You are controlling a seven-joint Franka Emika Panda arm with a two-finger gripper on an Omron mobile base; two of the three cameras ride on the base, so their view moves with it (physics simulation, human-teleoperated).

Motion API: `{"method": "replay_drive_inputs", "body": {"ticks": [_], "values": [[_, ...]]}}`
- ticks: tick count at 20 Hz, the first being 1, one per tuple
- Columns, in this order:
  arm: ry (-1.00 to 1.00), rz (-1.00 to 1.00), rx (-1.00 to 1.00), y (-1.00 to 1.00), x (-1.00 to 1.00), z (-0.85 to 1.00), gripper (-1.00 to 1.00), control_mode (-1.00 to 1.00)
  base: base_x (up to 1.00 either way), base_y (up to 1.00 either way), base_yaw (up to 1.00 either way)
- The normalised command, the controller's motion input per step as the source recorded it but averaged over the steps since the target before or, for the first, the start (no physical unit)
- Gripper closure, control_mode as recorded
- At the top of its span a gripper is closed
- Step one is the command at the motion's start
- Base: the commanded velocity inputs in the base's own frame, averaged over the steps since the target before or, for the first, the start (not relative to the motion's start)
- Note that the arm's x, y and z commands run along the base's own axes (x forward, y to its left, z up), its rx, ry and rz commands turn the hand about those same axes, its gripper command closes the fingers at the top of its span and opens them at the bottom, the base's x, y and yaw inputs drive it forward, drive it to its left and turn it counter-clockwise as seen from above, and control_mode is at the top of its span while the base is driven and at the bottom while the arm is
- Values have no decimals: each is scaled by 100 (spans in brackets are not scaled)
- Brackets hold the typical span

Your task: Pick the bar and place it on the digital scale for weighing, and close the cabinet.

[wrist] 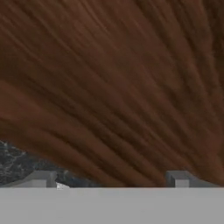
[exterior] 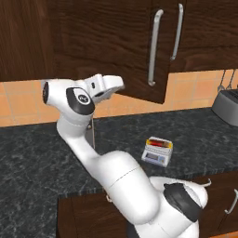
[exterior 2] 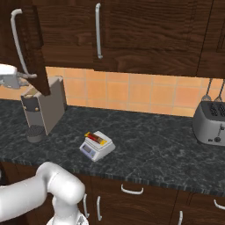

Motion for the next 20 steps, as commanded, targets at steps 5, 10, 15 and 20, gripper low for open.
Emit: {"method": "replay_drive_inputs", "body": {"ticks": [5, 10, 15, 20], "values": [[30, 15, 11, -84, 65, 1, -100, -100, 0, 0, 0], [22, 29, 5, -100, 77, -9, -100, -100, 0, 0, 0], [0, 43, 1, -100, 99, -51, -100, -100, 0, 0, 0], [7, 36, 4, -99, 100, -34, -100, -100, 0, 0, 0]]}}
